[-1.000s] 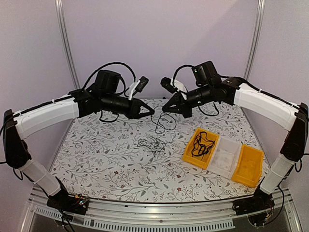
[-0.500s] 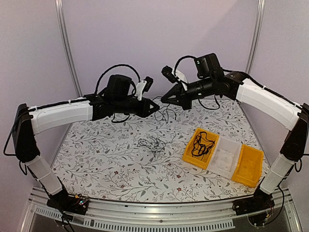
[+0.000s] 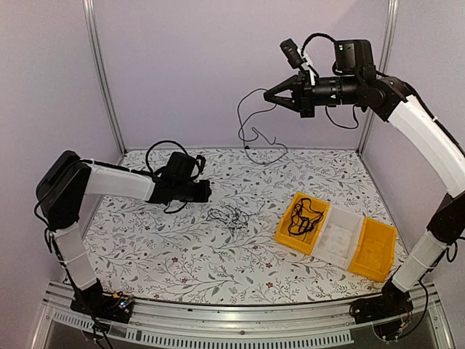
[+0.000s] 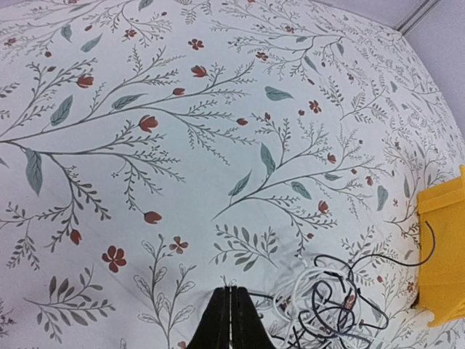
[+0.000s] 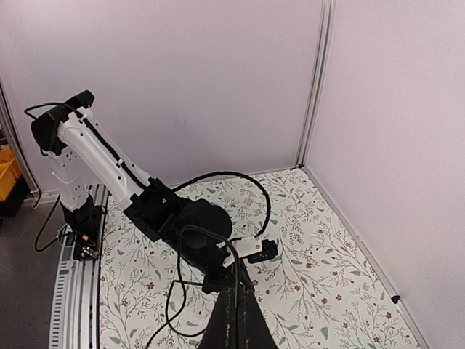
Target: Untangle the cables
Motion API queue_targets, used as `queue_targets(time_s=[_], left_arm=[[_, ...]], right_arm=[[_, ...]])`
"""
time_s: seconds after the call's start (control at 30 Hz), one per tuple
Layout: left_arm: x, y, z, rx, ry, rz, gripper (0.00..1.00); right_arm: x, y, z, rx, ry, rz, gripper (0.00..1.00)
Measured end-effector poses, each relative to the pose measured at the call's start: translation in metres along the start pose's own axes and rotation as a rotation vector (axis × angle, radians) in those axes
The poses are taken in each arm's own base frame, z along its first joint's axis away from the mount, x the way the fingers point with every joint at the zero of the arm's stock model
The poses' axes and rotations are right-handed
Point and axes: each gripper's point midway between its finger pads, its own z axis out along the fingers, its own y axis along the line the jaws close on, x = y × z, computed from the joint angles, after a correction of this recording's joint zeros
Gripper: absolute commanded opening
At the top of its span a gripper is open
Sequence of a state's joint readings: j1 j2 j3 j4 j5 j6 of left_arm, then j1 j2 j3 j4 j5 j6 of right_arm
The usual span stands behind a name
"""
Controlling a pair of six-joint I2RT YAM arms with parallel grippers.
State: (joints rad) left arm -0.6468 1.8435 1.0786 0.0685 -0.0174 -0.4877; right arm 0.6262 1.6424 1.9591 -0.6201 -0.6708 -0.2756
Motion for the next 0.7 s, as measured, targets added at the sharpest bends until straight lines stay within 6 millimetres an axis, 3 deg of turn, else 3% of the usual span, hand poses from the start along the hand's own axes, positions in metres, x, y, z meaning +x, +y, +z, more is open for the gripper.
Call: queue_targets(time_s=[0.17, 0.27, 0.47, 0.7], left_arm=[[-0.003, 0.008, -0.010, -0.027, -0.022, -0.005, 0.16], [-0.017, 0.002, -0.022, -0.012, -0.063, 0.002, 0.21], [-0.044, -0.010, -0.047, 0.022, -0.140, 0.029, 0.24], [-0.058, -0.016, -0.063, 0.033, -0.184, 0.068, 0.26]], right_arm=[[-0.018, -0.020, -0.041, 0.095, -0.041, 0.010, 0.00], [-0.008, -0.033, -0.058, 0.149, -0.025, 0.027, 0.00], [0.050, -0.051, -0.068, 0.223, 0.097, 0.075, 0.00], [0.125, -0.057, -0.072, 0.250, 0.231, 0.164, 0.00]])
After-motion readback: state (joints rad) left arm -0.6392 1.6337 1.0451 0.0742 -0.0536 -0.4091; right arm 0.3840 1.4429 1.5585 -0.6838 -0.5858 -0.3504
